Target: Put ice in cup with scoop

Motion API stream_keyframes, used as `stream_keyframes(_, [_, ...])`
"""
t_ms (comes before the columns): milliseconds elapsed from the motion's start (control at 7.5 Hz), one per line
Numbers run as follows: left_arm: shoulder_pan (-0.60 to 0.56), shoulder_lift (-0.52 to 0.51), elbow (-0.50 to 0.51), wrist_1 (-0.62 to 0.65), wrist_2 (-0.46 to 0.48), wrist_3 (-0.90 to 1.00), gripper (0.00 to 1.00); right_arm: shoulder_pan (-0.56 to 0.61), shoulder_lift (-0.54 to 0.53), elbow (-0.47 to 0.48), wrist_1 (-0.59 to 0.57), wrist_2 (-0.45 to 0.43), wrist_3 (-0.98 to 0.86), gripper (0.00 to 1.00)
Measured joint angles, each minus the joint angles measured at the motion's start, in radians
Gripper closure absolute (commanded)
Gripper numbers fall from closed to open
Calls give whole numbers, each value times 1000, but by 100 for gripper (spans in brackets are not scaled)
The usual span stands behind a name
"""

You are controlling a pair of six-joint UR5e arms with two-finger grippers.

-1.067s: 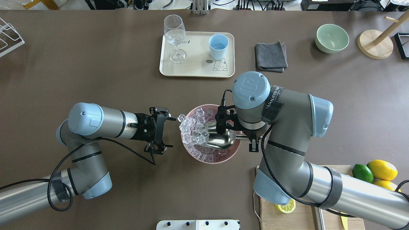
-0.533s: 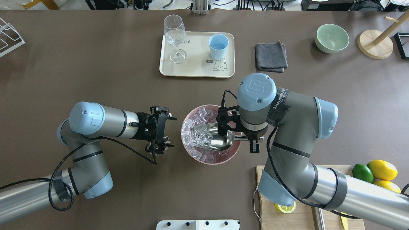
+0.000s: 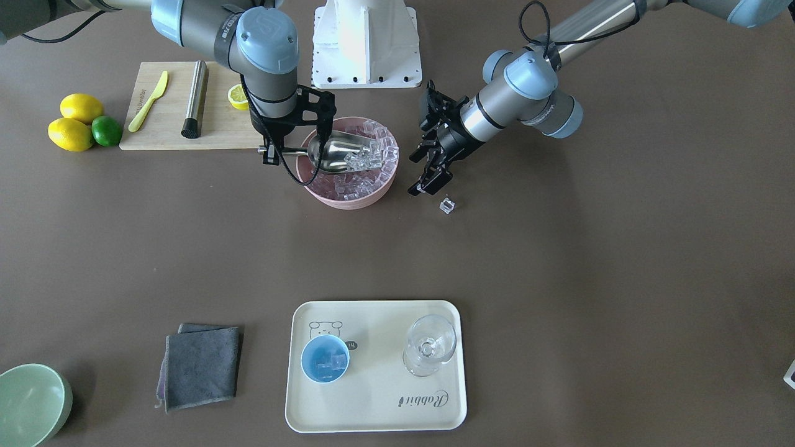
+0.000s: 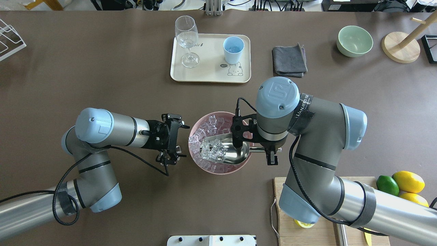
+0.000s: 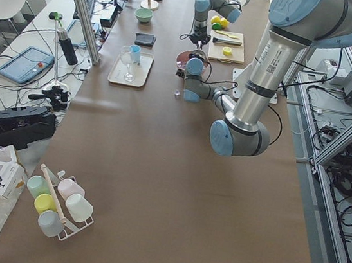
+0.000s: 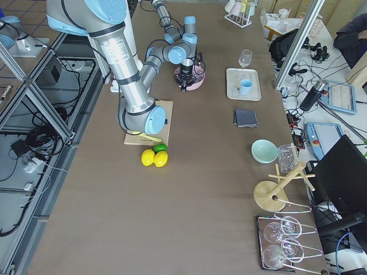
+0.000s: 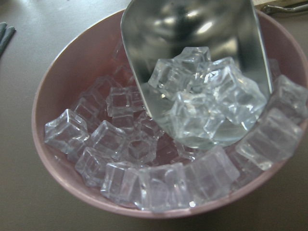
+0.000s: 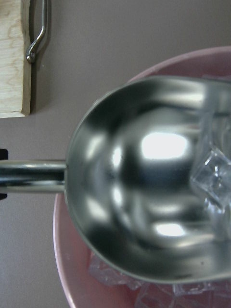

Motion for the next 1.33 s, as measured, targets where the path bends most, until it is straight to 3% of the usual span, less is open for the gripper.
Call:
stream_keyframes(800, [-1,10,-8,1,-4,1,2,11,-38,101,-8,53,-9,100])
stream_keyframes(1333, [-9,34,-26,2,-67,1,2,115,-45,105,-19,180,5,100])
